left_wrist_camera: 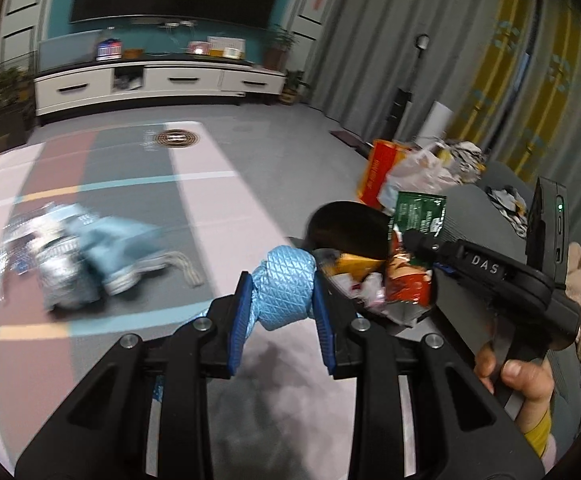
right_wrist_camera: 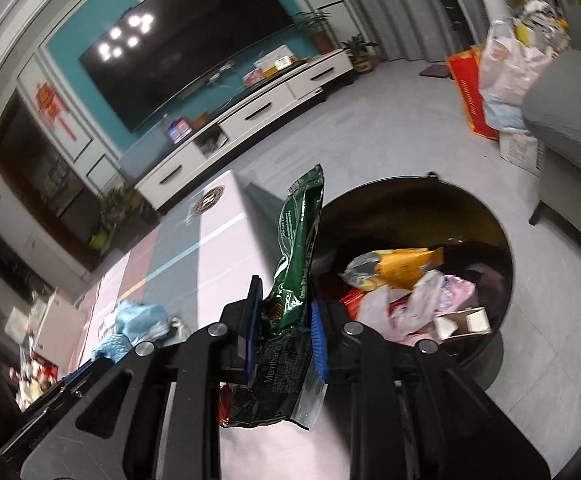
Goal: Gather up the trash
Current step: 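Carry the blue cloth and green chip bag over the black bin and release both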
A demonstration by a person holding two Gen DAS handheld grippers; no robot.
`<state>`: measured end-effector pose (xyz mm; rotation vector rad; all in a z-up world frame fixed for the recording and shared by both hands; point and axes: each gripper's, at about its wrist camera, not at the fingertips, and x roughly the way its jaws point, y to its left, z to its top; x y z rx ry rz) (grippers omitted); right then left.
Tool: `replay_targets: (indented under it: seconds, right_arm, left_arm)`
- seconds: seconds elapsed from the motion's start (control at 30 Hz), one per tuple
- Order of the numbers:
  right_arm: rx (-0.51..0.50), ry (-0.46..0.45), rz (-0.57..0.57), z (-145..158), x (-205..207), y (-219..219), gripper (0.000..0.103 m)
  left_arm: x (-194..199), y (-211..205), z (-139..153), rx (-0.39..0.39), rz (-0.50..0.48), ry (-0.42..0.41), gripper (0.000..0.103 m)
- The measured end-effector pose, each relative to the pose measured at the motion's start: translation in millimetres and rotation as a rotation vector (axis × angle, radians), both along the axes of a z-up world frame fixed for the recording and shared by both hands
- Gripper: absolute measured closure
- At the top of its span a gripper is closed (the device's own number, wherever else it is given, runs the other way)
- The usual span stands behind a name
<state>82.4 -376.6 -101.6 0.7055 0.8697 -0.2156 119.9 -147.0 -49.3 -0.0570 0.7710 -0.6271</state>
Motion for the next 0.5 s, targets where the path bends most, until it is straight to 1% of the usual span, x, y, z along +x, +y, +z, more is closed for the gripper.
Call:
replay_targets:
  seconds: [0.13, 0.23, 0.4, 0.5]
  right_arm:
    - [0.040, 0.006, -0.054, -9.8, -7.6, -24.6, 0.080]
    - [0.067, 0.024, -0.092, -19.9, -10.6, -39.5, 0.080]
    - [0.059, 0.052, -0.150, -30.2, -15.1, -54.4, 0.080]
    - [0.051, 0.070, -0.173, -34.9, -17.0, -59.1, 0.080]
  left_arm:
    - [10.1, -43.9, -3.3, -0.008, -0.071, 0.029, 0.072]
    - [18.6, -68.8, -11.0, -0.009, -0.101, 0.056, 0.071]
    - [39.8, -101.4, -28.2, -0.008, -0.110, 0.118, 0.071]
    - [52.0, -114.5, -37.9, -0.034, -0.107, 0.161, 0.070]
